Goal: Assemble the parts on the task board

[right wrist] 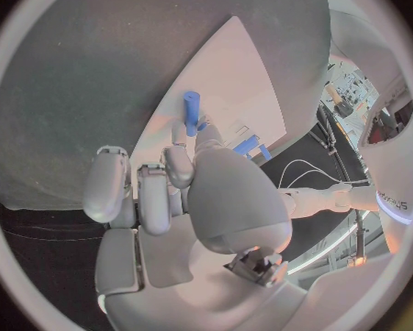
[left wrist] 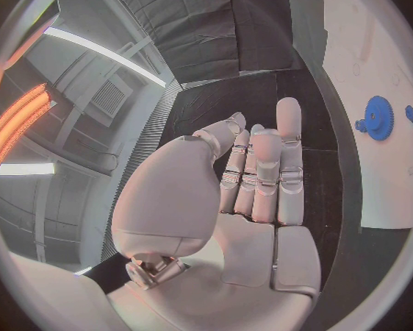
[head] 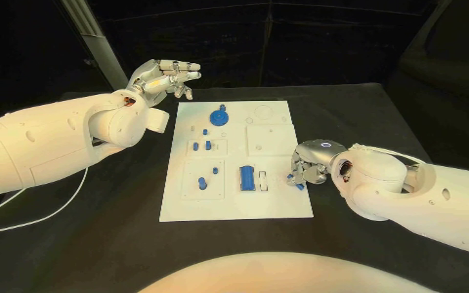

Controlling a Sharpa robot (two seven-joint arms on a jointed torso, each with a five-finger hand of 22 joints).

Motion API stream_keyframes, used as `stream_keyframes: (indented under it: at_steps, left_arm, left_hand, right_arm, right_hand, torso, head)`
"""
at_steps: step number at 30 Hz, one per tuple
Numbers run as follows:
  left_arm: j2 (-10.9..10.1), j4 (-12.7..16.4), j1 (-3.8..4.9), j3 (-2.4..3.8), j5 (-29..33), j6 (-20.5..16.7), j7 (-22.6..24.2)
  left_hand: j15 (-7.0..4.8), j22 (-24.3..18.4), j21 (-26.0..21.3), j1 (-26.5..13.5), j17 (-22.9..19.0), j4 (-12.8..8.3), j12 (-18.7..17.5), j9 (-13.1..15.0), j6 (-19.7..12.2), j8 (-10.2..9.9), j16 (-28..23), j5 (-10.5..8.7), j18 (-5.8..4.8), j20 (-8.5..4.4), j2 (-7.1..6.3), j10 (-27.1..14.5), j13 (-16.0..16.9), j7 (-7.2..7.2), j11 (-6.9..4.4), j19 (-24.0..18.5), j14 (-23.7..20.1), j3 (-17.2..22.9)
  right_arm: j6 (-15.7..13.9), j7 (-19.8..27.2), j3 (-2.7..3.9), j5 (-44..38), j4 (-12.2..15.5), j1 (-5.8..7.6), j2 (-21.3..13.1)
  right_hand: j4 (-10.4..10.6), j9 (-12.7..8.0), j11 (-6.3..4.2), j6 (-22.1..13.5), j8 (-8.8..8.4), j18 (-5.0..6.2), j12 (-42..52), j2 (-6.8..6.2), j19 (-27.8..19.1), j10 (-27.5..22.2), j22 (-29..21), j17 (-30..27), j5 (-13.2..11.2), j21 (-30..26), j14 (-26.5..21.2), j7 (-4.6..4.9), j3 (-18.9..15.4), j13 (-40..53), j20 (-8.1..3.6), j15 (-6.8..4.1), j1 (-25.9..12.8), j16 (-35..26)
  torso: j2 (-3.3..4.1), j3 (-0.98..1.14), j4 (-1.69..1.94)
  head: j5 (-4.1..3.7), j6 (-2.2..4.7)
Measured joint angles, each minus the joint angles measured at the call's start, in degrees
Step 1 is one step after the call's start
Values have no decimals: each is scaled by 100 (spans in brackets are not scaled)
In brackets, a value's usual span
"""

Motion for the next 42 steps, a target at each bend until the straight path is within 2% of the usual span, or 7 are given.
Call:
stream_keyframes:
  at_steps: [6, 11, 14, 18, 21, 32, 42]
  left_arm:
    - [-14, 3, 0, 0, 0, 3, -4]
    - [-15, 8, 0, -1, 0, 6, -6]
    - [-15, 9, 0, -1, 0, 8, -8]
    - [-16, 9, 0, -1, 0, 10, -10]
    - [-16, 9, 0, -1, 0, 11, -11]
    - [-8, 7, 0, -1, 0, 13, -14]
    - [-12, 12, 0, -1, 0, 13, -15]
  left_hand:
    - [0, 0, 0, 0, 0, 0, 0, 0, 0, 0, 0, 0, 0, 0, 0, 0, 0, 0, 0, 0, 0, 0]
    - [0, 0, 0, 0, 0, 0, 0, 0, 0, 0, 0, 0, 0, 0, 0, 0, 0, 0, 0, 0, 0, 0]
    - [0, 0, -2, 0, -1, 0, 0, 0, 0, 0, 0, 0, 0, 0, 0, 0, -5, 0, 0, 0, 0, 0]
    - [0, 1, -24, 0, -13, 0, 22, 0, 0, 0, 0, 0, 0, 0, 0, 0, -5, 0, 0, 0, 0, 0]
    - [0, 1, -24, 0, -13, 0, 22, 0, 0, 0, 0, 0, 0, 0, 0, 0, -5, 0, 0, 0, 0, 0]
    - [0, -5, -23, 0, -12, 0, 22, 0, 0, 0, 0, 0, 0, 0, 0, 0, -4, 0, 0, 0, 0, 0]
    - [0, -4, -23, 0, -12, 0, 22, 0, 0, 0, 0, 0, 0, 0, 0, 0, -3, 0, 0, 0, 0, 0]
  right_arm:
    - [180, -33, 13, -119, 20, 17, 22]
    - [183, -65, 11, -147, 58, 15, 28]
    - [90, -99, 4, -120, 77, 8, 14]
    - [-172, -153, -10, 30, 110, -5, -23]
    - [-412, -187, -25, 287, 140, -24, -60]
    - [-1178, -179, -34, 1626, 405, -35, -155]
    - [-1442, -150, -33, 2453, 364, -34, 34]
  right_hand:
    - [-23, 3, 21, -27, -20, 0, -41, -14, 0, -21, -12, 0, -12, -3, 0, 29, 24, -33, 0, 0, 14, 0]
    - [-151, 3, 1, -28, -119, 0, -41, 112, 0, -42, 3, 0, 83, -3, -1, 43, 301, -29, 0, 2, 203, 0]
    - [-145, -7, 9, -16, -211, 0, -81, 99, 0, -53, 8, 0, 433, -3, -1, 37, 483, -44, 0, 3, 247, 0]
    - [-70, -314, 0, 17, -331, 0, -80, 57, 23, -84, 52, 0, 900, -2, -11, 6, 744, -44, -23, 13, 289, 0]
    - [24, -353, -6, 56, -374, 0, -18, 51, 32, -79, 133, 0, 1038, 25, -11, 5, 893, 21, -32, 14, 290, 0]
    - [285, -380, -41, 179, -419, 0, 105, -293, 72, 23, 203, 0, 1263, 68, -10, -17, 1566, 144, -29, 12, -53, 32]
    - [389, -387, -31, 251, -433, 0, 109, -477, 72, 54, 202, 0, 1591, 68, -11, -7, 1827, 158, -29, 12, -237, 32]
  torso:
    - [-2, 0, 3]
    - [-2, 2, 3]
    - [-1, 4, 3]
    - [-1, 5, 4]
    - [-1, 5, 8]
    - [-1, -1, 8]
    - [1, -2, 8]
  head:
    - [3, -5]
    - [7, -2]
    - [10, 7]
    - [14, 8]
    - [20, 13]
    - [46, 3]
    - [79, -14]
